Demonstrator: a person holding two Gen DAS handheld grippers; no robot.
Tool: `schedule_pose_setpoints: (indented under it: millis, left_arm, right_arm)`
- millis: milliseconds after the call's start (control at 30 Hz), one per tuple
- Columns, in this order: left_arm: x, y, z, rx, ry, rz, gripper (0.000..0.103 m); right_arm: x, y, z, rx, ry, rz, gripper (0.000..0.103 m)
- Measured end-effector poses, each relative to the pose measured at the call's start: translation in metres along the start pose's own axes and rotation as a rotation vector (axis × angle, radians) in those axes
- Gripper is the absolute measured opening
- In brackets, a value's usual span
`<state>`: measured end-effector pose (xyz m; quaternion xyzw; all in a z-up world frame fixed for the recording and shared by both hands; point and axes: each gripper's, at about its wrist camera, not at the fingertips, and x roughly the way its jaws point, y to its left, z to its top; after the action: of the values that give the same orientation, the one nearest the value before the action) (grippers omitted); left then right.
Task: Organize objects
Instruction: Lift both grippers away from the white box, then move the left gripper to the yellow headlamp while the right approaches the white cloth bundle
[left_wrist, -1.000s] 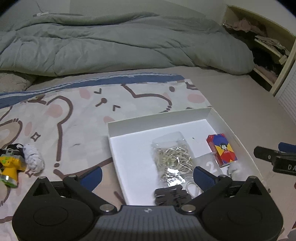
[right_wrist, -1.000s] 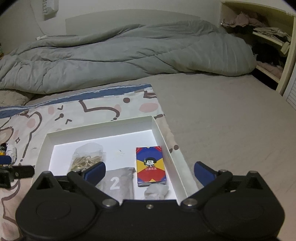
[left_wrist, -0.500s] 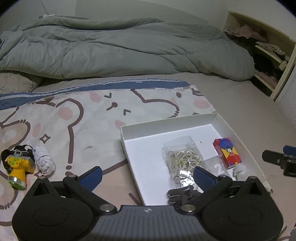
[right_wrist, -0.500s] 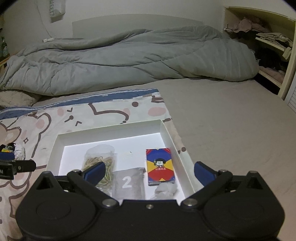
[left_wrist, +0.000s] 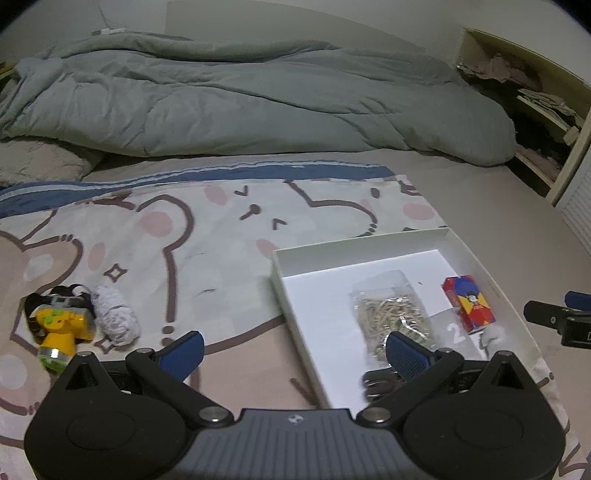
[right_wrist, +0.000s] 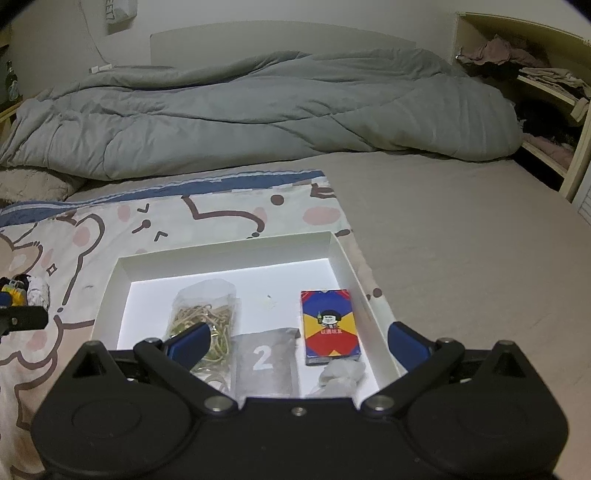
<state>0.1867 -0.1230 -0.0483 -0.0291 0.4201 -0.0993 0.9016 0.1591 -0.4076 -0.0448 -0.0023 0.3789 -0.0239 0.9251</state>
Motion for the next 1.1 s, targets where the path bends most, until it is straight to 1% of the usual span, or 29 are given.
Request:
schedule_pose_setpoints:
  millis: [233,567,767,900,1100]
  left_arm:
    - [-0.015,0.033,0.000,-0.048,-0.020,0.027,0.103]
    - [-0.037,0.090,-0.008,-0.096,-0.041,0.091,0.103]
    - [-0.049,0.124,-0.017,-0.142,-0.044,0.121,0.103]
    - [-0.058,0.142,-0.021,-0.156,-0.050,0.144,0.103]
    - [-0.070,0.168,-0.026,-0.188,-0.060,0.164,0.103]
  right_arm:
    - [0.000,0.024,0.005,-0.020,-0.004,0.027,0.103]
    - [0.005,0.077,0.015,-0.074,-0.004,0.086,0.103]
    - [0.006,0.113,0.022,-0.102,-0.007,0.144,0.103]
    - [0.005,0.138,0.024,-0.140,-0.014,0.176,0.103]
    - [0.008,0.171,0.027,-0.147,-0.003,0.228,0.103]
